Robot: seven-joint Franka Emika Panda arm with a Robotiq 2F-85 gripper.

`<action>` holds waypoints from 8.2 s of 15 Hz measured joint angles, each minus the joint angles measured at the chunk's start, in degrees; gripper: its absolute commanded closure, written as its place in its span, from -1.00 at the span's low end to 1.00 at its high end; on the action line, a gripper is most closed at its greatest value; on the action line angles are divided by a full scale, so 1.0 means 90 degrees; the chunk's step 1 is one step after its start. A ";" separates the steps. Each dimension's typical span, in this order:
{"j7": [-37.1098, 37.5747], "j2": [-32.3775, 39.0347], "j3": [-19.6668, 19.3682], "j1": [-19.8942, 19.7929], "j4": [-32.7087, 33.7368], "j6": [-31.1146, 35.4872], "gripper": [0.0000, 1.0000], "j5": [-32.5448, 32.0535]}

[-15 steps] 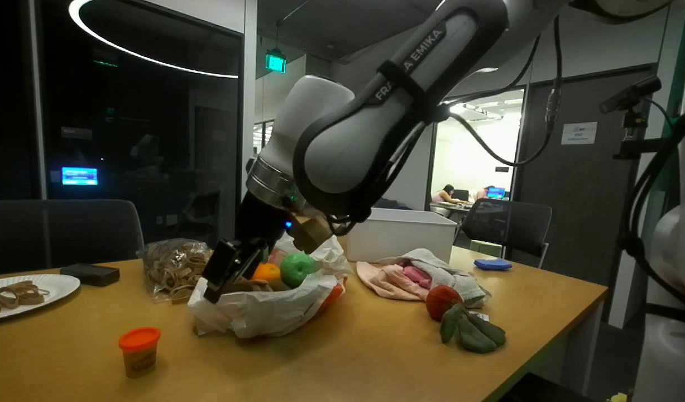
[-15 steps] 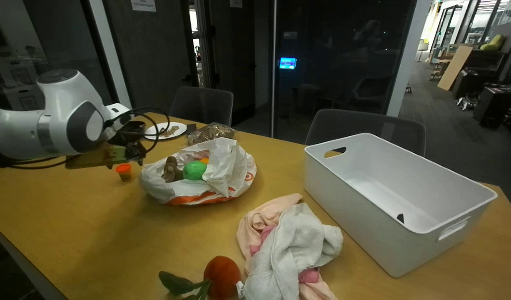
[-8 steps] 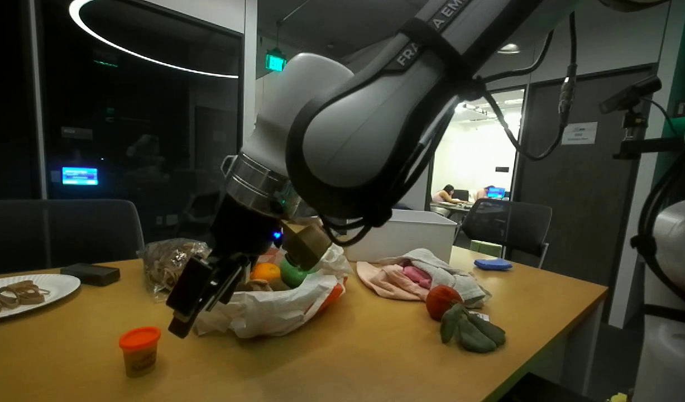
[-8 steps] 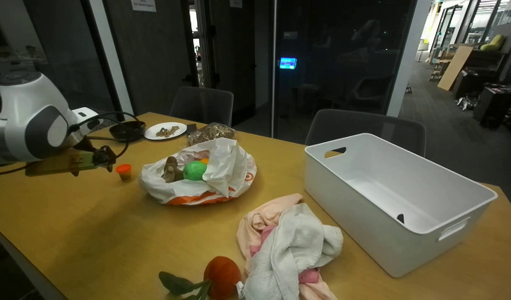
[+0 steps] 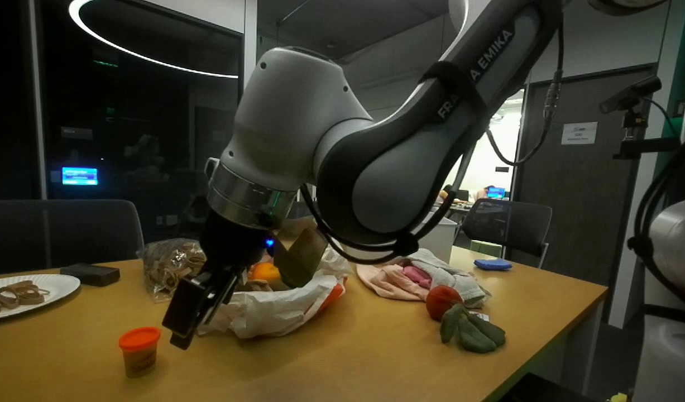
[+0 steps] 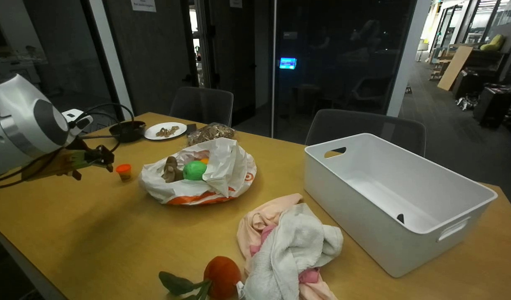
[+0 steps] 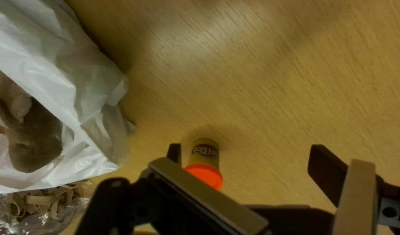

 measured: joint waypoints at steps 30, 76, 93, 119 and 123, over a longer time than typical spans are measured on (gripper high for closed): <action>0.2487 0.2583 -0.0935 0.1517 0.2931 -0.1522 -1.00 -0.2693; 0.1483 0.1477 -0.3018 0.0557 0.1786 -0.0913 -0.73 -0.0564; 0.1597 -0.0539 -0.3228 -0.0329 0.1578 -0.3116 -1.00 -0.0422; -0.1011 -0.1055 -0.3655 -0.2053 -0.0705 -0.4154 -1.00 0.0418; -0.1182 -0.1049 -0.3725 -0.2135 -0.1175 -0.3818 -1.00 0.0426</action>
